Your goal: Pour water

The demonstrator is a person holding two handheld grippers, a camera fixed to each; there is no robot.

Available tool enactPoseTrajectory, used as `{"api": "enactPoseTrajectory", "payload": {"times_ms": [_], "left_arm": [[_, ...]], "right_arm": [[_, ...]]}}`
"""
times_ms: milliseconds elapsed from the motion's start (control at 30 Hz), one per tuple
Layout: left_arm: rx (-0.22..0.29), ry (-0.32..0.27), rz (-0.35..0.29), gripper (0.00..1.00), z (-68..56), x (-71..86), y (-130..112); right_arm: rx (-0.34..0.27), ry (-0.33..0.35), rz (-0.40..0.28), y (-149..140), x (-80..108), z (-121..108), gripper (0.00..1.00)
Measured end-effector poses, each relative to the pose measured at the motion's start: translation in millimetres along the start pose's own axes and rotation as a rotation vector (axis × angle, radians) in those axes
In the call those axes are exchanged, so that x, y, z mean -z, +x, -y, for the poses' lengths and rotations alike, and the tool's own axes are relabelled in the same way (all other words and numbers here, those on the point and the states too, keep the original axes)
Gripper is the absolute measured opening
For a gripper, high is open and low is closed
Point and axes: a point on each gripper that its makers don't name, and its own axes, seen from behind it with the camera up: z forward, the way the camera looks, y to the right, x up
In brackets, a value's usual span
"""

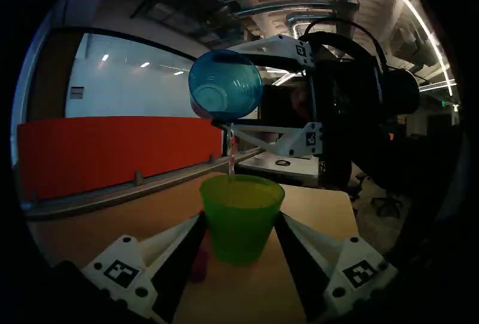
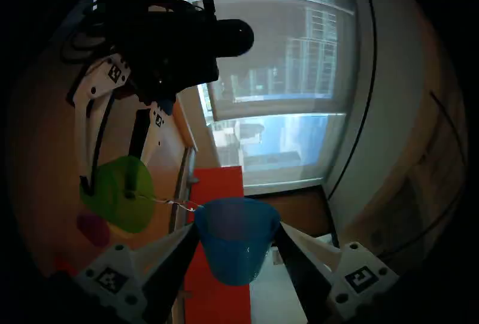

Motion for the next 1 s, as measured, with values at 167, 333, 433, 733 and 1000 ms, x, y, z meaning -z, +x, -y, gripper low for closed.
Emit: {"api": "enactPoseTrajectory", "payload": {"times_ms": [167, 333, 433, 733, 1000], "left_arm": [[-0.001, 0.000, 0.001, 0.81, -0.4, -0.2, 0.3], [-0.001, -0.001, 0.000, 0.81, -0.8, -0.7, 0.6], [-0.001, -0.002, 0.000, 0.81, -1.1, -0.8, 0.3], [0.000, -0.001, 0.000, 0.81, -0.6, -1.2, -0.5], [-0.001, -0.001, 0.003, 0.81, -0.2, -1.5, -2.0]], "right_arm": [[0.024, -0.002, 0.002, 0.8, -0.3, 0.9, 0.89], [0.047, -0.003, 0.002, 2.9, 0.2, 0.9, 0.89], [0.061, -0.005, 0.003, 3.8, 1.0, 0.1, 0.89], [0.117, -0.007, 0.011, 2.7, 1.8, -0.2, 0.89], [0.152, -0.012, 0.003, 6.5, 2.1, -2.1, 0.89]]}}
